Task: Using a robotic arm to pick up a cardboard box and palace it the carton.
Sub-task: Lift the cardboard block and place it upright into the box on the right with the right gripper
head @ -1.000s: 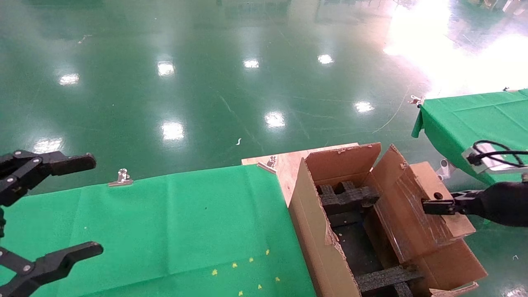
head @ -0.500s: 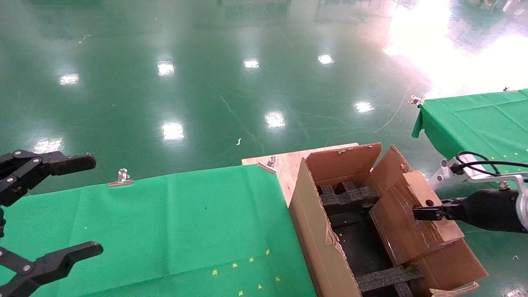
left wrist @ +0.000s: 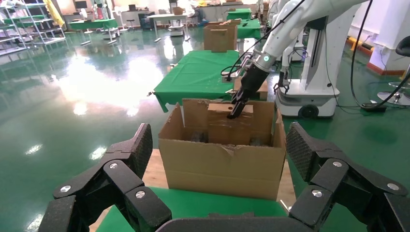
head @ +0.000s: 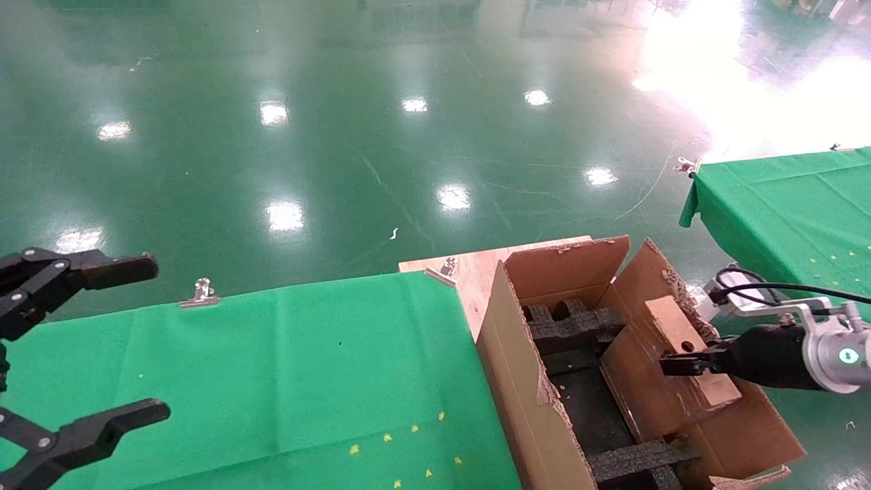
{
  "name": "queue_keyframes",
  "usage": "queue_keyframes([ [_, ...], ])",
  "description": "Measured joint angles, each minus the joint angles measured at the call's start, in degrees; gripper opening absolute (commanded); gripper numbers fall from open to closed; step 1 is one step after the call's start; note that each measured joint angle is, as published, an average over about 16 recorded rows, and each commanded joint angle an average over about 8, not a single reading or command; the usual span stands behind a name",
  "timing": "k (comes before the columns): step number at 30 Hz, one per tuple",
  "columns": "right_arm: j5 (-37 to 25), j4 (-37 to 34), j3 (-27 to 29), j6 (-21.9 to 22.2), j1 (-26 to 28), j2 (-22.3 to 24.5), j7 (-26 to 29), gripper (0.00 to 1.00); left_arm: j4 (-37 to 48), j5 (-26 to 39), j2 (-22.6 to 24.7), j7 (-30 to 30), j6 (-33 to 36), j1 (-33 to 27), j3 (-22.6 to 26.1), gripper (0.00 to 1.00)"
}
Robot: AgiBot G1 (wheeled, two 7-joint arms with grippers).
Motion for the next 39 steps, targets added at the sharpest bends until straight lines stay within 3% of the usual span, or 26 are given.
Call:
queue_keyframes([
  [33,7.63,-19.12,1.89,1.20,-12.64,-15.74,-9.42,0.00,0.00,-0.01,0.00,0.00,0.00,0.00,0.01,1.00],
  [34,7.77,-19.59,1.96,1.18,-12.93,-16.09,-9.57,0.02,0.00,-0.01,0.00,0.01,-0.01,0.00,0.01,1.00],
  [39,8.33,-21.39,2.22,1.05,-13.99,-17.45,-10.17,0.62,0.01,-0.01,-0.01,0.01,-0.01,0.00,0.01,1.00],
])
